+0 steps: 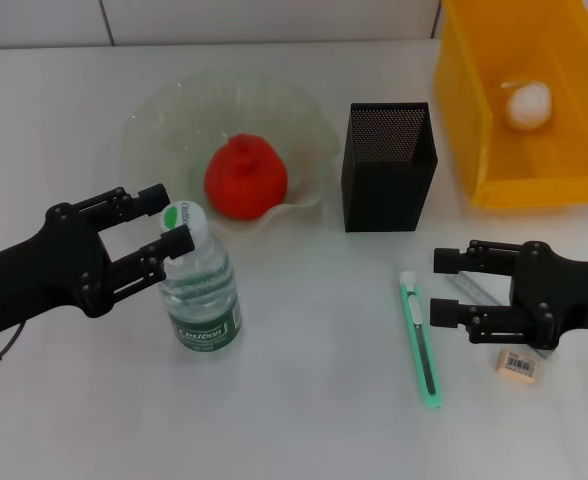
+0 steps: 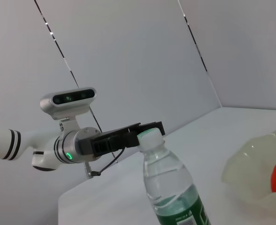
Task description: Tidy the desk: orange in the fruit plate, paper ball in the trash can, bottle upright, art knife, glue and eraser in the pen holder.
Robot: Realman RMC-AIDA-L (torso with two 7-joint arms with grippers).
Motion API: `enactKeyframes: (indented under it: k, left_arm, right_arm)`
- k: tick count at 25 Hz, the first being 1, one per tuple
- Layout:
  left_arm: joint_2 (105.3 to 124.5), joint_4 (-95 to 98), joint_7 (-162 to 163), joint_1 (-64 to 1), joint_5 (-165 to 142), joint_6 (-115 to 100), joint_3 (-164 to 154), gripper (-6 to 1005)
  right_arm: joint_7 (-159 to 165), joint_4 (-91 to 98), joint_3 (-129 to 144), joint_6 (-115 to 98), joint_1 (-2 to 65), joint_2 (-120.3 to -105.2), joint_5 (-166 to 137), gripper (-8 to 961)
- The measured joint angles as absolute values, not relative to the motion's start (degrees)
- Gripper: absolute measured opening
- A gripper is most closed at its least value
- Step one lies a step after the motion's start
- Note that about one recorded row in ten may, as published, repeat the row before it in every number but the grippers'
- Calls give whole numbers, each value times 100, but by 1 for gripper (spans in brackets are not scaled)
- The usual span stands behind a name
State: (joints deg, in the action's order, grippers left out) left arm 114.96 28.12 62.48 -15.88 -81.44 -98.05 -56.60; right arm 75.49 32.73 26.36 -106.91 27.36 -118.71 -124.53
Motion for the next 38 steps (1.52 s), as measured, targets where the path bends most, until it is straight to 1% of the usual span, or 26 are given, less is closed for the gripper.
enactKeyframes:
  k: [2, 7, 11, 15, 17, 20, 22, 24, 25, 26, 27, 30, 32, 33, 34, 35, 36, 37, 38]
  left_arm:
    - [11496, 2812, 6260, -1592, -8147, -9817, -5660, 571]
    - [11496, 2812, 6293, -1631, -8143, -9842, -5657, 770]
    - [11496, 2815, 6306, -1635, -8113, -9957, -5563, 782]
    - [11479, 2853, 6331, -1646, -8103, -10685, -5069, 793]
    - [11375, 2890, 6515, -1646, -8125, -11216, -4776, 799]
    - [11128, 3050, 6811, -1640, -8267, -11493, -4952, 805]
    - [10962, 3247, 7047, -1623, -8484, -11519, -5265, 804]
    - [10880, 3326, 7173, -1631, -8993, -11497, -5428, 803]
    - [10922, 3290, 7155, -1644, -9283, -11473, -5427, 803]
    - [10922, 3290, 7155, -1644, -9283, -11473, -5427, 803]
    - [11056, 3253, 7103, -1657, -9645, -11396, -5416, 803]
    - [11286, 3237, 6994, -1675, -10075, -11199, -5409, 802]
    - [11286, 3237, 6994, -1675, -10075, -11199, -5409, 801]
    - [11286, 3237, 6994, -1675, -10075, -11199, -5409, 801]
    - [11286, 3237, 6994, -1675, -10075, -11199, -5409, 800]
    - [11493, 3230, 6902, -1714, -10309, -10745, -5409, 800]
    - [11493, 3230, 6902, -1714, -10309, -10745, -5409, 800]
    - [11574, 3215, 6806, -1749, -10333, -10577, -5413, 800]
    - [11574, 3215, 6806, -1749, -10333, -10577, -5413, 800]
  right_arm:
    - [7549, 3273, 2634, -10697, 2729, -11857, -12446, 752]
    - [7549, 3271, 2627, -10700, 2724, -11849, -12400, 752]
    - [7549, 3269, 2628, -10686, 2724, -11847, -12380, 751]
    - [7551, 3269, 2627, -10703, 2724, -11847, -12272, 751]
    - [7564, 3282, 2625, -10743, 2720, -11847, -12215, 751]
    - [7619, 3312, 2617, -10822, 2725, -11824, -12205, 751]
    - [7655, 3319, 2601, -10854, 2743, -11797, -12193, 751]
    - [7804, 3363, 2550, -10955, 2773, -11726, -12076, 751]
    - [7849, 3376, 2542, -10975, 2781, -11704, -12031, 751]
    - [7849, 3376, 2542, -10975, 2781, -11704, -12031, 751]
    - [8052, 3411, 2563, -11001, 2807, -11646, -11873, 751]
    - [8587, 3672, 2603, -11073, 2900, -11593, -11788, 752]
    - [9229, 4046, 2710, -11168, 3012, -11573, -11802, 752]
    - [9948, 4549, 3008, -11301, 3153, -11544, -11824, 752]
    - [9948, 4549, 3008, -11301, 3153, -11544, -11824, 752]
    - [10390, 4901, 3243, -11366, 3239, -11529, -11832, 752]
    - [10390, 4901, 3243, -11366, 3239, -11529, -11832, 752]
    - [11154, 5584, 3716, -11395, 3364, -11524, -11915, 752]
    - [11154, 5584, 3716, -11395, 3364, -11524, -11915, 752]
